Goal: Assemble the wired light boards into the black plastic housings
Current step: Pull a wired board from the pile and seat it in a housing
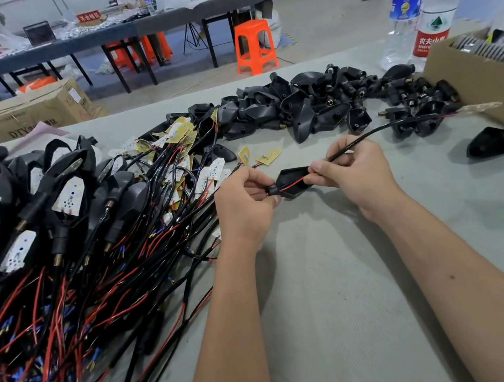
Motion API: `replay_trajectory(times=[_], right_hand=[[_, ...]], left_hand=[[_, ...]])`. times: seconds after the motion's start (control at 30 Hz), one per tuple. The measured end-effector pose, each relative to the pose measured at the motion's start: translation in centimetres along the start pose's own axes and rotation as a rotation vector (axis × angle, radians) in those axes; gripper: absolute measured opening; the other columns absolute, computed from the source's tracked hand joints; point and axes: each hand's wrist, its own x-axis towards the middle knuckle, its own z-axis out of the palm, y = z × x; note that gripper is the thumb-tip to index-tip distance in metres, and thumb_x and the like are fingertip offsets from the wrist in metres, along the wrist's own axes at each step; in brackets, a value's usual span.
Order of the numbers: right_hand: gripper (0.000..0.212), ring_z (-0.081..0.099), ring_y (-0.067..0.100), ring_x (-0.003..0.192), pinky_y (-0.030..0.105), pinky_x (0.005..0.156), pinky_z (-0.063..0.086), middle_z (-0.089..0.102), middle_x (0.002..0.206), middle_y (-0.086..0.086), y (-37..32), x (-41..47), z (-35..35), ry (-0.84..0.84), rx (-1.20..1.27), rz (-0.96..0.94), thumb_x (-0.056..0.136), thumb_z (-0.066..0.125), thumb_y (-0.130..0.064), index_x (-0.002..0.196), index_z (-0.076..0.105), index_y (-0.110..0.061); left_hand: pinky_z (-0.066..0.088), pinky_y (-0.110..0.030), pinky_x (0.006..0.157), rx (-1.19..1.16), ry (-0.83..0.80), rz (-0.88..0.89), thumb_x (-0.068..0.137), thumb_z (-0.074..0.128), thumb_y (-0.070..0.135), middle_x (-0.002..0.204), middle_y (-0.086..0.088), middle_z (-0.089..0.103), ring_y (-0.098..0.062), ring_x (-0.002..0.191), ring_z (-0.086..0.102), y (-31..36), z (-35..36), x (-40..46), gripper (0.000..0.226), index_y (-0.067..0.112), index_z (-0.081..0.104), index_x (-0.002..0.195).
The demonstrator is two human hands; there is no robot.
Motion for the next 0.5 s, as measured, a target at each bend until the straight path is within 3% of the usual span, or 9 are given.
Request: replay_trajectory(times=[0.17,0.27,0.37,0.43,0.5], right_hand=[[0.017,0.078,0.032,0.072,0.041,0.071,0.065,0.077,0.078,0.017,0.2,-0.7,1.5,-0.102,-0.088,-0.003,0.091,0.072,0.001,0.088,0.059,-0.009],[0.018,0.070,0.012,0.068,0.028,0.066,0.055,0.075,0.079,0.001,0.3,-0.6,1.5,-0.007,-0.460,-0.153,0.084,0.083,-0.024,0.084,0.066,-0.020],[0.029,0.059,0.002,0.094,0.021,0.081,0.047,0.063,0.105,-0.008,0.0,-0.4,0.9,0.115,-0.756,-0.281,0.076,0.083,-0.050,0.091,0.065,-0.033],[0.044,0.053,0.013,0.120,0.033,0.102,0.047,0.057,0.123,-0.005,-0.2,-0.3,0.5,0.006,-0.747,-0.214,0.076,0.082,-0.058,0.109,0.065,-0.034],[0.061,0.056,0.014,0.123,0.035,0.105,0.047,0.063,0.123,-0.009,-0.4,-0.4,0.3,-0.171,-0.722,-0.131,0.071,0.087,-0.059,0.123,0.064,-0.035]], left_hand=[[0.060,-0.030,0.075,0.107,-0.068,0.072,0.069,0.088,-0.003,0.083,-0.006,0.073,-0.017,0.076,0.071,0.3,0.1,0.0,0.034,0.017,0.066,0.084],[0.058,-0.022,0.068,0.140,-0.060,0.054,0.072,0.090,0.004,0.080,-0.002,0.072,-0.005,0.064,0.067,0.3,-0.2,0.0,0.029,0.016,0.066,0.084],[0.064,-0.039,0.069,0.060,-0.029,-0.005,0.077,0.087,0.004,0.071,-0.011,0.073,-0.022,0.064,0.072,0.2,-1.1,0.2,0.019,0.010,0.069,0.081],[0.064,-0.038,0.067,0.006,-0.007,-0.032,0.077,0.087,0.003,0.069,-0.012,0.073,-0.025,0.062,0.072,0.3,-1.7,0.4,0.018,0.009,0.070,0.080],[0.062,-0.031,0.064,-0.028,-0.013,-0.052,0.079,0.085,0.001,0.070,-0.013,0.074,-0.020,0.061,0.071,0.4,-1.8,0.4,0.017,0.008,0.069,0.081]])
